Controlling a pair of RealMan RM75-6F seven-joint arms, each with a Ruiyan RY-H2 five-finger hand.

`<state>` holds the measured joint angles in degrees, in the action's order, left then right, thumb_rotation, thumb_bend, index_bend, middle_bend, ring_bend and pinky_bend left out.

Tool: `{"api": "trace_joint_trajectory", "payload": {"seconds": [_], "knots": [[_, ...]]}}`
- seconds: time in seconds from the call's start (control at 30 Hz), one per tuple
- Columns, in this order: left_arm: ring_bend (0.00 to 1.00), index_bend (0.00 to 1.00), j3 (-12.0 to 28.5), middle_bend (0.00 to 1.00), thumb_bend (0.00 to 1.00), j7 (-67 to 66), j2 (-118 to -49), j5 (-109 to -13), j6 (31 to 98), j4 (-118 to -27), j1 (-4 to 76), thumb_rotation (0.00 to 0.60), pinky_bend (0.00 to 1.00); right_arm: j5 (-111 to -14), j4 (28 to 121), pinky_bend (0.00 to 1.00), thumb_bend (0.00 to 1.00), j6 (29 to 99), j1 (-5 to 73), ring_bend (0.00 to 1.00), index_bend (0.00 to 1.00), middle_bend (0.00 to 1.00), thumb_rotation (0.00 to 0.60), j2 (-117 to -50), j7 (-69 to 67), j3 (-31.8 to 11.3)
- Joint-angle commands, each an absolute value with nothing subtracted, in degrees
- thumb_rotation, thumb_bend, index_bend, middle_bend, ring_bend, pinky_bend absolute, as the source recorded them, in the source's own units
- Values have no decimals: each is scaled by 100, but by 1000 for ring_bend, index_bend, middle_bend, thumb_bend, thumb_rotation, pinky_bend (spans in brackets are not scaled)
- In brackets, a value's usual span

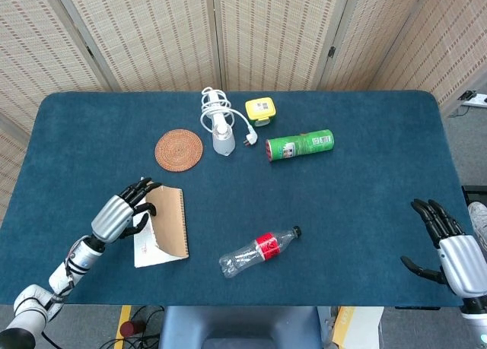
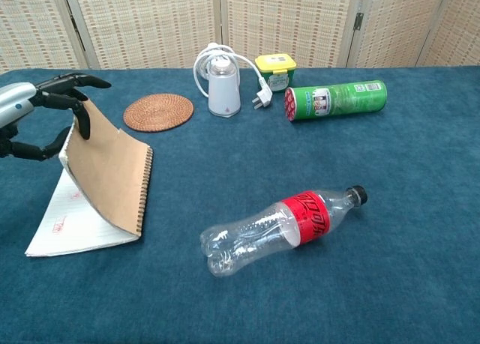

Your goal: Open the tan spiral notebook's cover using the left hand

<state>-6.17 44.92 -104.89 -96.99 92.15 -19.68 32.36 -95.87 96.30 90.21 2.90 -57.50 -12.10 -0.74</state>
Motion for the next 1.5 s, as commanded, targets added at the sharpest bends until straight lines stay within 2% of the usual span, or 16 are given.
{"api": "trace_joint_trajectory", "payload": {"seconds": [0.03,0.23,0.43,0.6,0.7,0.77,0.87,0.9,0.97,1.2,1.5], "knots": [[51,621,-637,137,657,4322,-10321,-9827,9336,-2347,3406,600,215,-9576,9596,151,211,9049,268,14,3,118,600,-5757,-1247,-66],[51,608,-675,137,656,3784,-10229,-10120,9268,-3144,3856,600,215,-9544,9480,152,211,9129,203,14,3,118,600,-5781,-1373,-45],[51,598,-640,137,656,3195,-10255,-10287,8765,-3895,4319,600,215,-9535,9374,151,210,9204,154,14,3,118,600,-5802,-1486,-34],[50,558,-443,137,656,2846,-10395,-10218,8370,-4289,4604,600,215,-9519,9296,151,210,9246,119,14,3,118,600,-5816,-1571,-26],[50,458,-309,137,656,2642,-10485,-10111,8127,-4466,4718,600,215,-9505,9256,151,211,9264,102,14,3,118,600,-5825,-1619,-24],[50,347,-242,132,639,2502,-10521,-10031,7951,-4580,4767,600,215,-9502,9232,151,210,9268,96,14,3,118,600,-5834,-1643,-21],[50,228,-67,106,510,2271,-10528,-9828,7755,-4885,4790,600,215,-9499,9194,151,210,9275,89,14,3,118,600,-5849,-1686,-20],[50,184,-11,93,437,2246,-10499,-9756,7725,-5014,4777,600,215,-9498,9181,151,210,9277,87,13,4,118,600,-5852,-1698,-20],[50,142,102,80,371,2265,-10373,-9597,7681,-5359,4730,600,215,-9492,9159,151,210,9281,84,14,3,118,600,-5852,-1717,-23],[50,124,451,75,344,2160,-9469,-8944,7662,-6638,4323,600,215,-9480,9073,151,210,9257,97,14,3,118,600,-5871,-1801,-29],[50,153,508,75,343,1836,-8519,-8218,7748,-7103,3514,600,215,-9489,9017,151,210,9160,171,14,3,118,600,-5861,-1844,-45]]}}
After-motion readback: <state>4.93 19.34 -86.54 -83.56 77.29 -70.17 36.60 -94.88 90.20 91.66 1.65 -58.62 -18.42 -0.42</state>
